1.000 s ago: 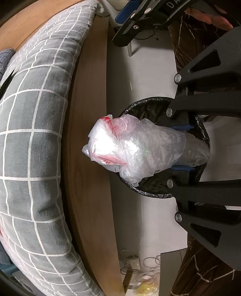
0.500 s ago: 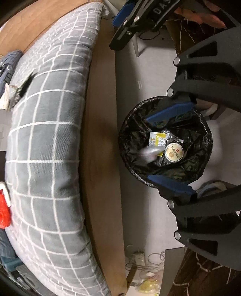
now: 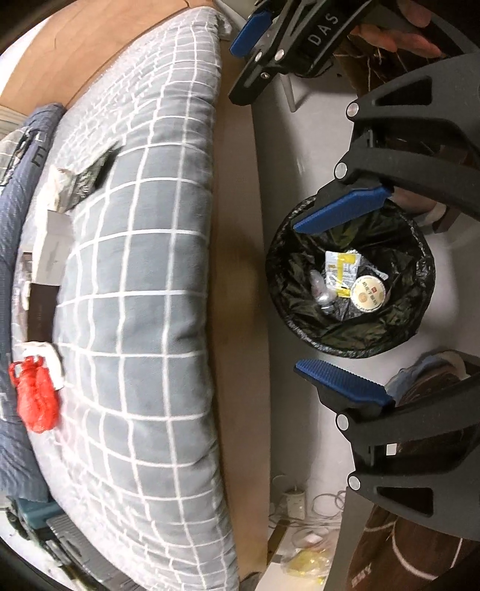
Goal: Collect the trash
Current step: 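Move both tools back up over the trash on the bed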
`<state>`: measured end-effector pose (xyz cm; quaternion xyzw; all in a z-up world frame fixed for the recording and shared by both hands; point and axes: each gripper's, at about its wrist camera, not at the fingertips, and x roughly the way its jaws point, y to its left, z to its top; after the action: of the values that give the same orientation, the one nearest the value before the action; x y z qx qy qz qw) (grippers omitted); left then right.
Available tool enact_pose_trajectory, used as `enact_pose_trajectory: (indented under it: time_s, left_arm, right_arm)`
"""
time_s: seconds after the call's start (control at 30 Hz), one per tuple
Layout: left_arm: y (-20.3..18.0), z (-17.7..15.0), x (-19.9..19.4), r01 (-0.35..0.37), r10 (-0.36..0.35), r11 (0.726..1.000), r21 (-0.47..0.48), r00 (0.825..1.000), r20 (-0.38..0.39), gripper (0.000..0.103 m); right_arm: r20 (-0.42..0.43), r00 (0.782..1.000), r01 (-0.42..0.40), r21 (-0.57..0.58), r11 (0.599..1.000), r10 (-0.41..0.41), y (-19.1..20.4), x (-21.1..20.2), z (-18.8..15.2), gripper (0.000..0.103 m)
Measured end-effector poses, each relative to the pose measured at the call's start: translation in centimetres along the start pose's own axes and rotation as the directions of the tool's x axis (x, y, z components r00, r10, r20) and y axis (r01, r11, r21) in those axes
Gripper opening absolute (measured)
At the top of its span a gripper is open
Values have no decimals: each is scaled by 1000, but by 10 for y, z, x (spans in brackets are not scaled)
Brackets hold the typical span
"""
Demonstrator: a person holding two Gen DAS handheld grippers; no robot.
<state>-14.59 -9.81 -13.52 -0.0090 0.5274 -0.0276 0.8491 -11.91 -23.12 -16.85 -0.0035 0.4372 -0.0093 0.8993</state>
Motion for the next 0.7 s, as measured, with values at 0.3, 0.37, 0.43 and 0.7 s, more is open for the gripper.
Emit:
enact_pose_trajectory:
  time_s: [0.3,0.37,0.43,0.7]
  left_arm:
    - [18,13,-21,-18,18,1000,-15,998,58,73]
    - [24,18,-25,-20,21,1000,-21,997,68,74]
    - [29,25,-31,-23,26,999,-28,996,80,75]
    - [52,67,-44,-44,50,998,-48,990,129,75]
  right_arm:
    - [48,999,-1,-17,1000,1,8,-15,15,82]
    - [62,998,0,-22,1000,1,9,-20,20,82]
    - [79,997,1,-30,1000,1,12,-25,28,82]
    - [118,993,-10,-25,1000,13,14,-31,70,82]
